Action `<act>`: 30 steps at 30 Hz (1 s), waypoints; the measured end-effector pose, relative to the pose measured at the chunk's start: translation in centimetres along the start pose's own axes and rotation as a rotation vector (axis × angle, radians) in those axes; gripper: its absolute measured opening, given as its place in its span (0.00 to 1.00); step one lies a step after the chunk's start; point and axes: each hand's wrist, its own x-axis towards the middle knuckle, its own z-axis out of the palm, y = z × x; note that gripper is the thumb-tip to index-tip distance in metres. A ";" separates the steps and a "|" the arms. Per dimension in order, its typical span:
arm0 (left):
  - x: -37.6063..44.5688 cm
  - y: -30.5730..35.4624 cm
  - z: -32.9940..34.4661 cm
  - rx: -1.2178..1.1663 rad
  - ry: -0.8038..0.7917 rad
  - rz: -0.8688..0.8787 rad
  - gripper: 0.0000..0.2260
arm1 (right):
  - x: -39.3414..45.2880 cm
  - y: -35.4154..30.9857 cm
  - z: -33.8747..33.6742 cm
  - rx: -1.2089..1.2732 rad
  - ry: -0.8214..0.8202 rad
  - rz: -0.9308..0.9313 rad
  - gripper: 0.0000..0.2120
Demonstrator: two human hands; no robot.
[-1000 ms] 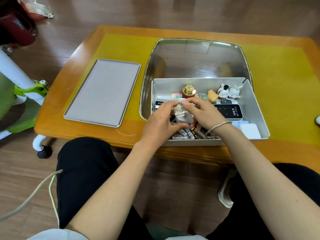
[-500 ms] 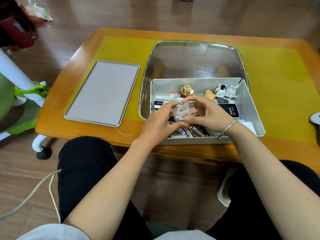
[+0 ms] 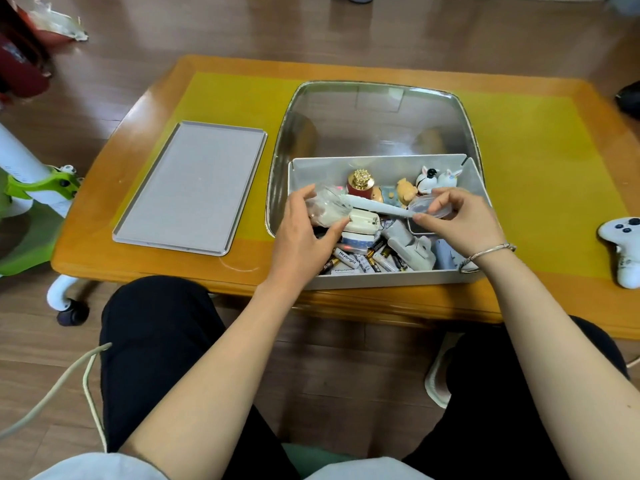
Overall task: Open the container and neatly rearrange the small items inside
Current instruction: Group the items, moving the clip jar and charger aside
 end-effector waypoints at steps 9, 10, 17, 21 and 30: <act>-0.1 0.2 -0.1 -0.053 0.047 -0.054 0.35 | 0.4 0.6 -0.4 -0.138 0.035 -0.045 0.12; -0.1 0.2 -0.1 -0.044 0.053 -0.043 0.36 | 0.3 0.5 0.0 -0.119 0.015 -0.050 0.10; 0.0 0.3 -0.2 -0.056 0.145 -0.095 0.31 | 0.0 -1.2 4.0 -0.353 -0.199 -0.021 0.11; 0.1 0.2 0.0 -0.036 0.112 -0.098 0.31 | -0.1 -2.7 6.1 -0.528 -0.299 -0.008 0.22; 0.1 0.4 0.0 -0.009 0.094 -0.115 0.32 | -1.4 -4.2 6.9 -0.112 -0.431 -0.101 0.09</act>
